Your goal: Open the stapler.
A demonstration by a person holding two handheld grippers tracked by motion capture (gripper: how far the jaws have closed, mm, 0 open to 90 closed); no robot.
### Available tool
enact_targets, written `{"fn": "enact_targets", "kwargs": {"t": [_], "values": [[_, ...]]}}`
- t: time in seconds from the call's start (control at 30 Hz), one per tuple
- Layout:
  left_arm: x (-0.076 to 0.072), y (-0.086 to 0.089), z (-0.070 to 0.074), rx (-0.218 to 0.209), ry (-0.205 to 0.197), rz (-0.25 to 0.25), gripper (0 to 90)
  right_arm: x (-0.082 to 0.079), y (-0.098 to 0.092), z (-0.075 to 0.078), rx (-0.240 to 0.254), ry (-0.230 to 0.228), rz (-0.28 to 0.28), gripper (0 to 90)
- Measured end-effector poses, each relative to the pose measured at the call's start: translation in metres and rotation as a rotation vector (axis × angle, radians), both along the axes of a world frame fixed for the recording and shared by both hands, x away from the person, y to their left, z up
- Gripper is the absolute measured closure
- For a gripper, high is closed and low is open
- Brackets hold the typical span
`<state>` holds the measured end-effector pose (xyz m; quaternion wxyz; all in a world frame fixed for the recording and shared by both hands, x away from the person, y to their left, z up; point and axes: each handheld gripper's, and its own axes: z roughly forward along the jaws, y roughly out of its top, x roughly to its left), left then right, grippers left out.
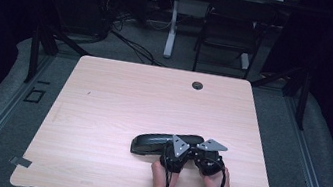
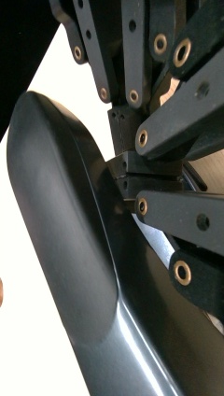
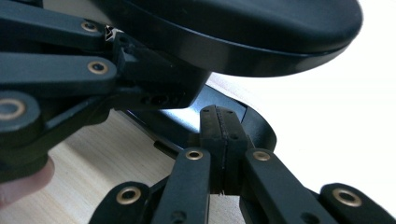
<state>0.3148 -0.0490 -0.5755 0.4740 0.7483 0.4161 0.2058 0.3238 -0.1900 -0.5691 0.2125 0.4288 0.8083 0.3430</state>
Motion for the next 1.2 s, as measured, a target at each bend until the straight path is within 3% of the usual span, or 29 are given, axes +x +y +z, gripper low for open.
{"fn": "enact_targets", "kwargs": {"t": [0.17,0.4,0.53,0.8,1.2], "values": [[0.0001,-0.0008,-0.0005,-0.007,-0.002,0.004,90.0,0.0001,-0.0005,0.0001,0.005,0.005,-0.002,90.0],[-0.0002,-0.0024,-0.0013,0.014,-0.028,0.015,90.0,0.0002,-0.0008,0.0001,0.011,0.01,-0.004,90.0],[0.0005,-0.0009,-0.0006,-0.001,-0.007,0.0,90.0,0.0005,-0.0011,-0.0003,0.022,0.01,-0.006,90.0],[0.001,-0.0009,-0.0006,0.006,-0.013,-0.008,90.0,0.0023,-0.0035,-0.0004,0.05,0.027,-0.011,90.0],[0.0022,0.0007,0.0001,-0.011,0.003,-0.018,90.0,0.0029,-0.004,-0.0002,0.051,0.028,-0.005,90.0]]}}
